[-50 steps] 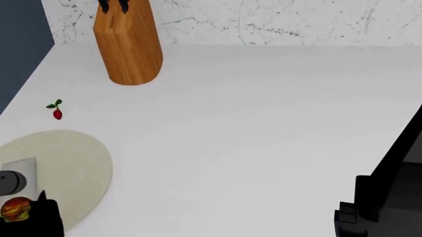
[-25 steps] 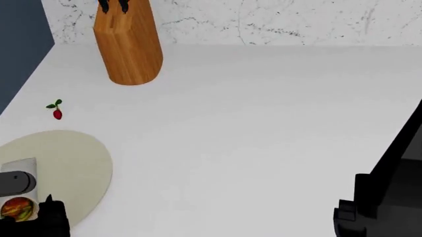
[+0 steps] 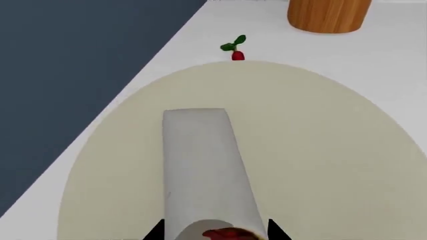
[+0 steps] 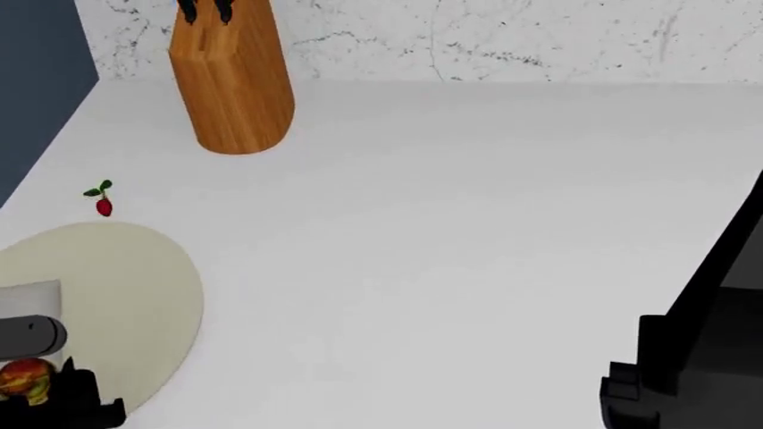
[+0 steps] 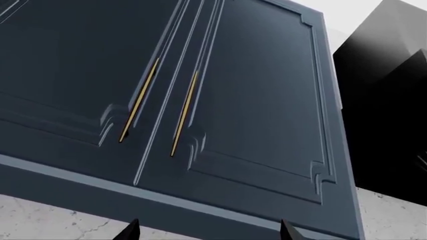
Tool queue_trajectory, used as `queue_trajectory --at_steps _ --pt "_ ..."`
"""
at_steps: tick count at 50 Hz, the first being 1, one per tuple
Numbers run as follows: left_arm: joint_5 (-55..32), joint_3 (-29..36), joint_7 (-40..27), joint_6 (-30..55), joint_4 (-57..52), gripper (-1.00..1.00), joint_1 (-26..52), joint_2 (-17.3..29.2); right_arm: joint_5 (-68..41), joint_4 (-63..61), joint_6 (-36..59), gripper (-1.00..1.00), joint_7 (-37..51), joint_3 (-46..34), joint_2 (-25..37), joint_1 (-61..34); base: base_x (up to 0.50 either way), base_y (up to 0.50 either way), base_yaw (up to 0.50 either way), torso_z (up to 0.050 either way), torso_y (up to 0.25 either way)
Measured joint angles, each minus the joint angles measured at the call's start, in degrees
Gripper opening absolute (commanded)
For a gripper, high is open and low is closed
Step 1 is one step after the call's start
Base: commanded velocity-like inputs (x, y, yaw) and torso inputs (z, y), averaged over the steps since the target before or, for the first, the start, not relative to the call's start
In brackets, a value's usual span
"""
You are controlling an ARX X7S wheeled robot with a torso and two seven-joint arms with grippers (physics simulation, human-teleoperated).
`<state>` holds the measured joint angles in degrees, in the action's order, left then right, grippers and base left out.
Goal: Pick the burrito from the counter and place it in the microwave.
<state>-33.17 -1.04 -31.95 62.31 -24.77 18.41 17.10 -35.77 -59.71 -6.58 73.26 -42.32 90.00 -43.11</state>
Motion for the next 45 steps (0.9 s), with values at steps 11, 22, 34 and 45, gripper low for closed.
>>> queue_trajectory --at_steps 11,22,34,45 --pt "-0.1 0.29 -0.16 -0.68 -0.47 -1.0 -0.45 0.08 -0.04 -0.01 -0.01 1.0 -0.11 -1.34 0.0 -1.26 0.0 0.0 0.0 0.0 0.0" --pt "-1.31 -0.59 -0.53 -0.09 -2.26 -1.0 0.23 0.45 -0.12 -0.02 0.23 1.0 -0.35 -4.14 0.0 -4.21 0.0 0.0 0.0 0.0 0.0" --pt "-3.11 -1.47 -0.24 0.85 -6.06 -1.0 1.52 1.76 -0.48 -0.02 1.63 1.0 -0.22 -19.19 -1.02 -20.06 0.0 0.0 0.0 0.0 0.0" --pt "-2.95 0.51 3.19 -1.85 -10.11 -1.0 3.53 5.32 -1.81 -0.02 2.45 1.0 4.93 -59.52 -6.02 -60.64 0.0 0.0 0.0 0.0 0.0"
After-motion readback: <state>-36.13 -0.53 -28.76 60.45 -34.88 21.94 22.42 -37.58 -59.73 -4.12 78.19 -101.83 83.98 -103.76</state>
